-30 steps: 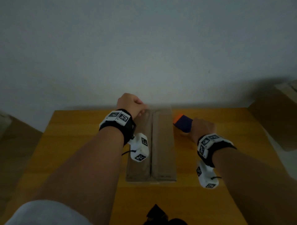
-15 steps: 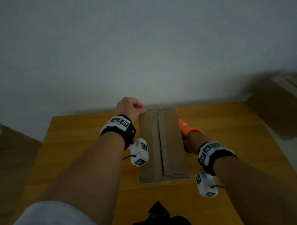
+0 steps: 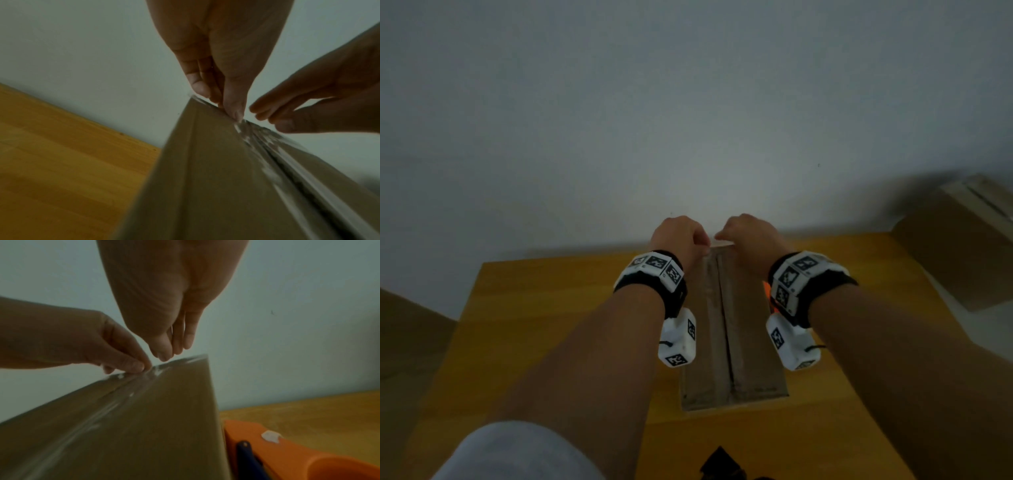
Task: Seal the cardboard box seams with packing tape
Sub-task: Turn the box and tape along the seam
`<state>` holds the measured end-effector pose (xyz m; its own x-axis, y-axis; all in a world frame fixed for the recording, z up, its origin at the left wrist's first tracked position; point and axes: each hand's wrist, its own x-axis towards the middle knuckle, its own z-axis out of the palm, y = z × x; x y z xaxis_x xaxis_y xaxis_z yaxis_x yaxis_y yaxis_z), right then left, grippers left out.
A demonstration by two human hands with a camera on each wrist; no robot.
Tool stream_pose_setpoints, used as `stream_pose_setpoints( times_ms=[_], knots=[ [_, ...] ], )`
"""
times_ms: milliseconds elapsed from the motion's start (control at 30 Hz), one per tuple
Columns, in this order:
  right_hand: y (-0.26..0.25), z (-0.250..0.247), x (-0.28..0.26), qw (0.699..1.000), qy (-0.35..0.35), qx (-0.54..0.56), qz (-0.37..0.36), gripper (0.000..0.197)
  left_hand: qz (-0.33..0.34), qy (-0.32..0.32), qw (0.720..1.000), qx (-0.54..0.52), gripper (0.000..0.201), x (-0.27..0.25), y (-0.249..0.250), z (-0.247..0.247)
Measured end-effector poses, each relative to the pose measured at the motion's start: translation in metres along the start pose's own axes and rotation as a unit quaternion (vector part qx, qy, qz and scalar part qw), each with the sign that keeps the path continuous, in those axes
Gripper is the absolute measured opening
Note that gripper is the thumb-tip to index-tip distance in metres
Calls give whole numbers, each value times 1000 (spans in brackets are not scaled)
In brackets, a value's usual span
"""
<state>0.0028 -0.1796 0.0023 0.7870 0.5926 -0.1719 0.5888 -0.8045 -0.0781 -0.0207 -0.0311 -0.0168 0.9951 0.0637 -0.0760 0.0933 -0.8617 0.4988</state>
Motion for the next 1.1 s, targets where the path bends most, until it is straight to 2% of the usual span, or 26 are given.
stream_pose_setpoints(
  times_ms=[133,333,533,633,800,900,1000,1100],
  knots=[
    [-1,11,3,1000,-12,-13,20,31,2,-20,1000,-1,15,0,-4,1],
    [8,13,5,986,8,111,124,27,-29,-34,998,-47,16,-1,-22,-10],
    [10,13,0,954,53,186,231,27,-84,5,993,-88,17,-9,-36,-12],
    [14,10,-6,937,71,222,259,21,-136,10,978,-158,15,-12,-40,-9],
    [17,9,-12,912,63,276,296,16,-199,-31,949,-244,16,-12,-49,-6],
    [19,11,-11,896,57,309,314,19,-179,-54,959,-213,16,-9,-46,-8],
    [17,12,-12,897,51,305,317,27,-123,-98,983,-92,23,-7,-37,-12],
    [14,14,-15,895,64,312,313,26,-105,-154,982,-5,31,-4,-26,-14]
  ],
)
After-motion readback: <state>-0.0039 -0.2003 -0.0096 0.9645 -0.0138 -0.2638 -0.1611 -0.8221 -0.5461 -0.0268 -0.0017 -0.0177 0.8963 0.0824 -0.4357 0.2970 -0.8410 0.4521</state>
